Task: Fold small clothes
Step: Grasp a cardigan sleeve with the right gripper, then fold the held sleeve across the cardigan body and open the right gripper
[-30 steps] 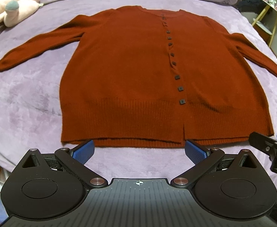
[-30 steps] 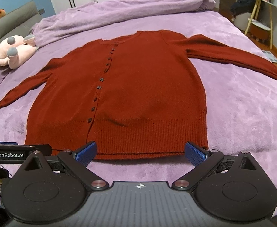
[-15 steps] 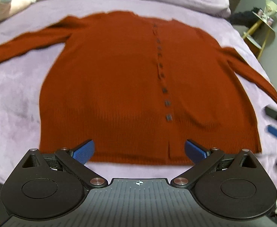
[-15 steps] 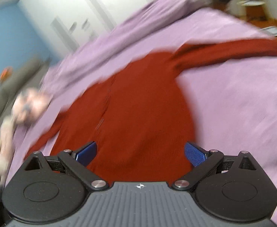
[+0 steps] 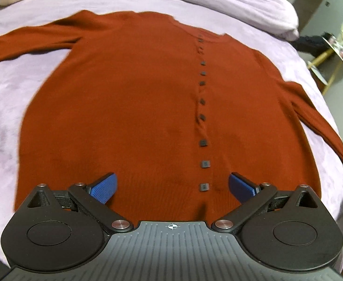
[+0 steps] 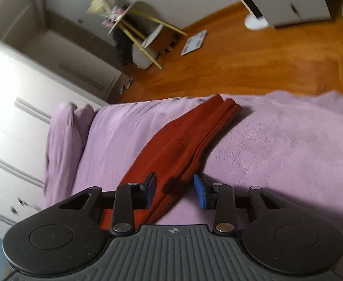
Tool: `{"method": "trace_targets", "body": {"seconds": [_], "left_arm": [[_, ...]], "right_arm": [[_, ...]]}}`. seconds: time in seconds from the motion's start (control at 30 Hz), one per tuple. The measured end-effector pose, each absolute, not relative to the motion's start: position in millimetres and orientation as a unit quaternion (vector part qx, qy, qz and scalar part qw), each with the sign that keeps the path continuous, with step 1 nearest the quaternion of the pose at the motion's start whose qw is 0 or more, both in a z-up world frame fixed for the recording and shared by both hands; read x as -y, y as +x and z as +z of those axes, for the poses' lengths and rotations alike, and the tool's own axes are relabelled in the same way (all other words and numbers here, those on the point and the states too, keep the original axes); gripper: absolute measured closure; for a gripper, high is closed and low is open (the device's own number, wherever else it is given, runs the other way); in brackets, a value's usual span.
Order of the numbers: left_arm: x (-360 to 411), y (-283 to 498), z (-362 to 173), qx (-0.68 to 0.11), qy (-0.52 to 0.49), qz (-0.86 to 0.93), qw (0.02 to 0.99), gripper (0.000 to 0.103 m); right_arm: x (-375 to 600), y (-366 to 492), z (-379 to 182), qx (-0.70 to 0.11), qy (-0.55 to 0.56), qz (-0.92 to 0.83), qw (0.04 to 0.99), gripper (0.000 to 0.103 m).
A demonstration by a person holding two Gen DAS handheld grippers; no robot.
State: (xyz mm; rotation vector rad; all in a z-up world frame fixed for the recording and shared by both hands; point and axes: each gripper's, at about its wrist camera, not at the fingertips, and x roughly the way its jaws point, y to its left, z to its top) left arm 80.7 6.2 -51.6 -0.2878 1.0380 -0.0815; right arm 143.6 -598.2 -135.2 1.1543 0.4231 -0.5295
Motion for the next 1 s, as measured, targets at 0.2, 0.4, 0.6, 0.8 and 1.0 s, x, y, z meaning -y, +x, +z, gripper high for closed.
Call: {"method": "trace_targets", "body": {"seconds": [0.2, 0.4, 0.6, 0.8, 1.0], "left_arm": [[2, 92, -49, -0.495, -0.109, -0.042, 0.861, 0.002], [-11, 103, -46, -0.489, -0.134, -0.055, 0.860, 0.016], [-13, 135, -28, -0.459, -0.158, -0.093, 0.869, 0.007], [-5, 181, -25, -0.433, -0.198, -0.150, 0.866, 0.005], [0, 230, -59, -0.463, -0.253, -0.170, 0.832, 0.005]], "right_arm": [[607, 152, -141, -0.168, 0.538, -0.268, 0.781, 0.074], [570, 204, -89, -0.250, 0.353, -0.316, 0.844, 0.096], [406, 245, -15, -0.216, 0.184, -0.039, 0.958, 0.096], [275, 254, -54, -0.314, 0.110, 0.141, 0.932, 0.077], [302, 233, -81, -0.330, 0.212, 0.065, 0.918, 0.063]]}}
